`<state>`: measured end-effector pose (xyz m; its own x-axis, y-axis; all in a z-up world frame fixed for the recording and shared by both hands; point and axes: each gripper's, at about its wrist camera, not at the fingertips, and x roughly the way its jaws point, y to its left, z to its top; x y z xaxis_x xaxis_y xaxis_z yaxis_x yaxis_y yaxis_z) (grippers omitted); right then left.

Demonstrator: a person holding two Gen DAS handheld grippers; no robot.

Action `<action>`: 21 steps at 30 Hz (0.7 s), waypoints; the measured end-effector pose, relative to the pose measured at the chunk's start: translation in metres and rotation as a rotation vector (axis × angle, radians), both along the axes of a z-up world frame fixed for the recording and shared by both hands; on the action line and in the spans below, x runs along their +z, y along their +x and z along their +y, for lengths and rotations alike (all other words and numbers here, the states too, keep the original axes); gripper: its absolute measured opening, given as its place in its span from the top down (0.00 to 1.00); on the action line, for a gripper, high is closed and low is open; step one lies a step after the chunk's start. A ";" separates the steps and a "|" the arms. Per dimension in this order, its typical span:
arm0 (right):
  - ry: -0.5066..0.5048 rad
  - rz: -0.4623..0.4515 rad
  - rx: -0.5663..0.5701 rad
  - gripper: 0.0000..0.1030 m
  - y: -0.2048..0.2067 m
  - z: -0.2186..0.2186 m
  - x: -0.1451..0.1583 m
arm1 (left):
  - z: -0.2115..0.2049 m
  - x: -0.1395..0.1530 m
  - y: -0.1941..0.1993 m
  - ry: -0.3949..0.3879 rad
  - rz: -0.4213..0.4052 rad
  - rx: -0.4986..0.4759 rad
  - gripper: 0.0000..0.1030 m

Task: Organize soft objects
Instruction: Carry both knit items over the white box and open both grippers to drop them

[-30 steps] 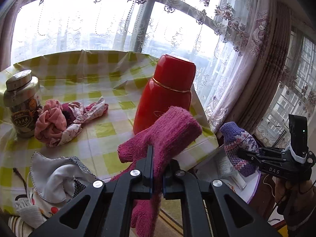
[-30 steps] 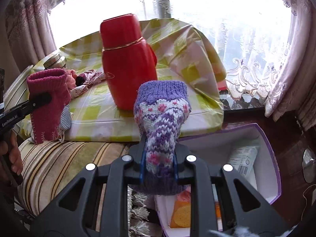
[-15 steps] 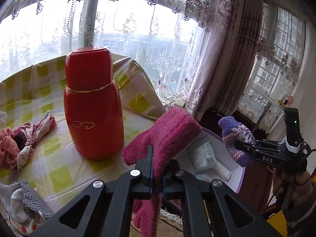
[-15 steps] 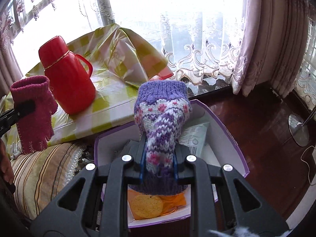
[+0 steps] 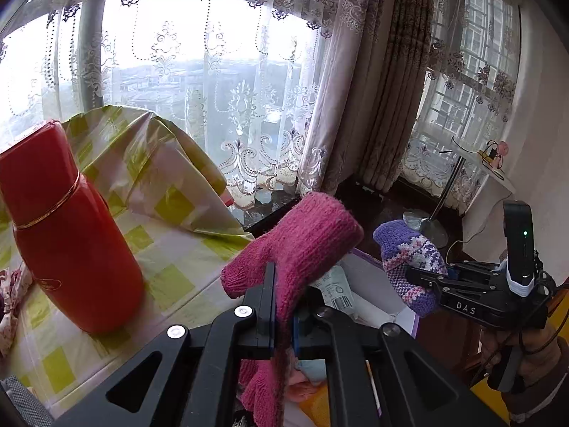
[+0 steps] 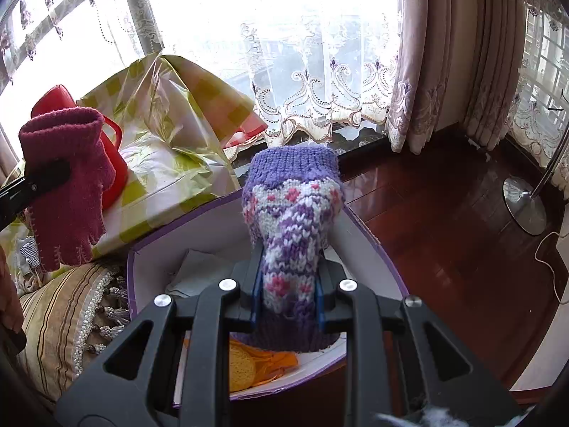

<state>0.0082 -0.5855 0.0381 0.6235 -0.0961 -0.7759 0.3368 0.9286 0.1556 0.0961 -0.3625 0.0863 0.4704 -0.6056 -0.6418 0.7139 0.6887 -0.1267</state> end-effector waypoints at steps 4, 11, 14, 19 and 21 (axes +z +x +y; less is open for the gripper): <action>0.007 -0.001 -0.003 0.73 0.000 -0.004 -0.004 | -0.016 -0.004 0.001 0.007 0.009 -0.015 0.94; 0.012 -0.001 -0.015 0.53 -0.002 -0.011 -0.005 | -0.042 -0.014 0.004 0.028 0.058 -0.049 0.91; 0.009 -0.014 -0.022 0.51 -0.005 -0.013 -0.001 | -0.050 -0.018 0.006 0.041 0.085 -0.060 0.88; 0.008 -0.007 -0.014 0.48 -0.005 -0.010 -0.001 | -0.048 -0.017 0.003 0.033 0.069 -0.048 0.54; 0.007 -0.005 -0.008 0.48 -0.004 -0.007 0.000 | -0.043 -0.014 0.004 0.025 0.062 -0.042 0.50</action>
